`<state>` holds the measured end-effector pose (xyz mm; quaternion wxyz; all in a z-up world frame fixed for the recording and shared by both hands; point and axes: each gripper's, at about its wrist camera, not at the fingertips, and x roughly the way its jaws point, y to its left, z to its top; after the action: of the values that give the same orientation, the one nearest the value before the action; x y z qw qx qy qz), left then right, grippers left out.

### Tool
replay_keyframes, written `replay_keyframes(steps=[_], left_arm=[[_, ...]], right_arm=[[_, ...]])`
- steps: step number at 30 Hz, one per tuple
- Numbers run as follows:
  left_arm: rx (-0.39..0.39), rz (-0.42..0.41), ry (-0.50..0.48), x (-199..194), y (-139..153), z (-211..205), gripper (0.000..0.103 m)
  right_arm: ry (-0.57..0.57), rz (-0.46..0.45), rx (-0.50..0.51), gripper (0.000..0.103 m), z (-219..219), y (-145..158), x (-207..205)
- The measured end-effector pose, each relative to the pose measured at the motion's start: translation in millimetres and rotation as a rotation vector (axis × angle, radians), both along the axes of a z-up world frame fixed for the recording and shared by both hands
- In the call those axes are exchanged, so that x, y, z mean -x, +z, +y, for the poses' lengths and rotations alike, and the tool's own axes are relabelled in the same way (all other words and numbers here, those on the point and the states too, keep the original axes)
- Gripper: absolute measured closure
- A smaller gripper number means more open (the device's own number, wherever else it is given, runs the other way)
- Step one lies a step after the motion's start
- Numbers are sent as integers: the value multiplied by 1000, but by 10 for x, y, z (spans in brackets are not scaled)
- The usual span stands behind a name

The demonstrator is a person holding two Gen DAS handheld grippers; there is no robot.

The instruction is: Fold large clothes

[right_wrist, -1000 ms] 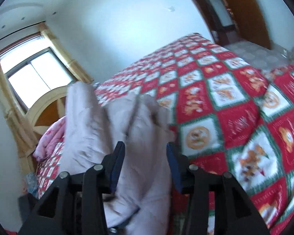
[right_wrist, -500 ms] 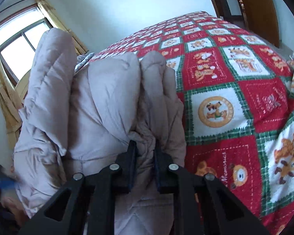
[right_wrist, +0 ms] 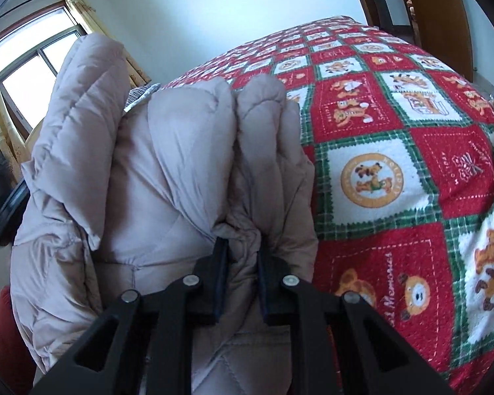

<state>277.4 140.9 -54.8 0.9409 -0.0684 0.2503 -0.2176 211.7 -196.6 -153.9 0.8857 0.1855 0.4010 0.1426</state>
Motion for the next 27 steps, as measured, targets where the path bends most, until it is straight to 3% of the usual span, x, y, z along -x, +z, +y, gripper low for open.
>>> replay_keyframes(steps=[1,3,8,12,15,21,23,27], left_arm=[[40,12,-34,-43,-9,-82,22],[27,2,-80,-33,73,-229,23],[-161,-83,-177,171,194,-809,23],[-224,-126,-229,322,260,-1105,23],[-318,-168,-305,463,165,-1474,23],[-441,-169,-287,452,-100,-1745,23],[-483,-183,-282,491,-168,-1791,23],[-533,-171,-288,500,-263,-1842,23]], right_arm=[[3,4,-8,86,-8,-9,-10],[7,10,-30,86,-36,-44,-38],[22,12,-78,87,-93,-114,-82],[33,22,-109,87,-140,-150,-114],[36,26,-166,87,-218,-206,-133],[4,21,-289,88,-355,-315,-103],[-8,24,-273,88,-353,-295,-95],[-44,7,-140,86,-354,-95,19]])
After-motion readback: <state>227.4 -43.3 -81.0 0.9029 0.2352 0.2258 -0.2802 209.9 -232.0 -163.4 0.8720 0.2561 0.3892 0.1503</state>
